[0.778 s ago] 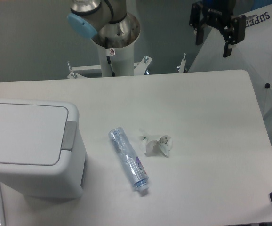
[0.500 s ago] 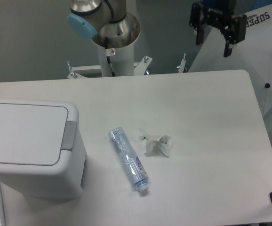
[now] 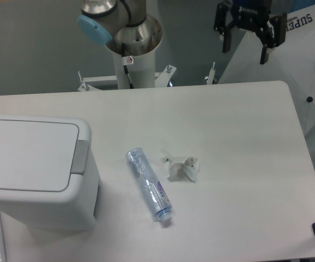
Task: Open the trash can
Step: 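Move the open gripper toward the white trash can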
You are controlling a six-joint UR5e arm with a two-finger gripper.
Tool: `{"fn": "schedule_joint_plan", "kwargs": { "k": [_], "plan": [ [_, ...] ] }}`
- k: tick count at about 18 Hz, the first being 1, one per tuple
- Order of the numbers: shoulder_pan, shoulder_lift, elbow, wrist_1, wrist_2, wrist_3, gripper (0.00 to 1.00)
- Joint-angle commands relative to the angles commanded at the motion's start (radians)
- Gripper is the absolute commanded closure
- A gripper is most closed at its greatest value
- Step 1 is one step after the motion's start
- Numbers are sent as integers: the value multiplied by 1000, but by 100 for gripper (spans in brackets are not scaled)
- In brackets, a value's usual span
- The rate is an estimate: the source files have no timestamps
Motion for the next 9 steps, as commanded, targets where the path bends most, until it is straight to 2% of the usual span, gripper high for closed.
{"fn": "schedule_joint_plan", "kwargs": {
  "k": [9],
  "plan": [
    [-120,-26,38,11,6,-292,0]
  ]
}}
